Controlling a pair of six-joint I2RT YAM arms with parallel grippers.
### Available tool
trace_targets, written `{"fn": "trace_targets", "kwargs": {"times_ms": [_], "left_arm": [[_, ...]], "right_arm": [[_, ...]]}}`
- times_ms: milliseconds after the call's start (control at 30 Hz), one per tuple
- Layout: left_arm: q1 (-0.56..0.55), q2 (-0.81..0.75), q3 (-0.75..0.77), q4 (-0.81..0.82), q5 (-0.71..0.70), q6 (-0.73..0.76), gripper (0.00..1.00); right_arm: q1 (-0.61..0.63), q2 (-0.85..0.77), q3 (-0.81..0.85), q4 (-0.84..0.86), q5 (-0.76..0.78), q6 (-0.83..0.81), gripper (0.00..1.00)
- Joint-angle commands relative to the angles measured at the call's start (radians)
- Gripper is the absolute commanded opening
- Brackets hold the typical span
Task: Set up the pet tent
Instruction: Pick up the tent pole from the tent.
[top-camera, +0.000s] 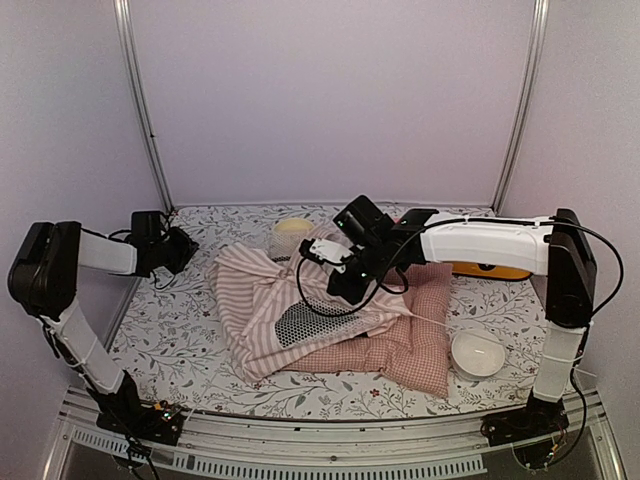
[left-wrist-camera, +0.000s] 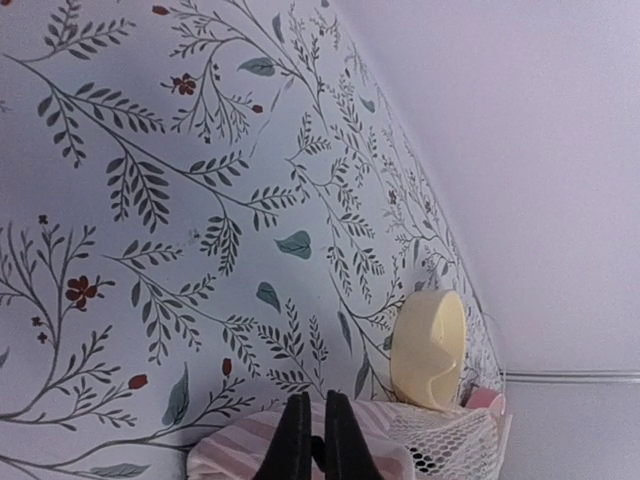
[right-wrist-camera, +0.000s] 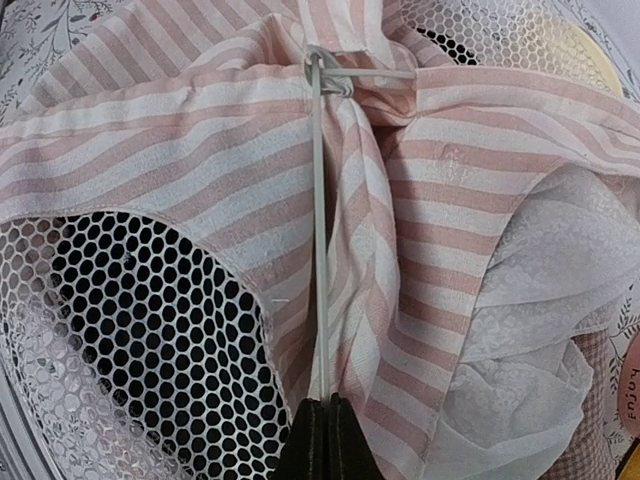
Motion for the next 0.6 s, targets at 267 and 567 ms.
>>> {"fn": "trace_targets", "kwargs": {"times_ms": [267,567], "left_arm": [[0.008,-0.013,-0.060,0.083,0.163,-0.102,0.00],[-0.001,-0.094,-0.147,0.137,0.251,-0.201,0.00]], "right_arm": [[0.012,-0.015,0.096,-0.023,0.024,0.014,0.33],[0.105,0.154,0.394,-0.030,0.119,0.015,0.53]]}}
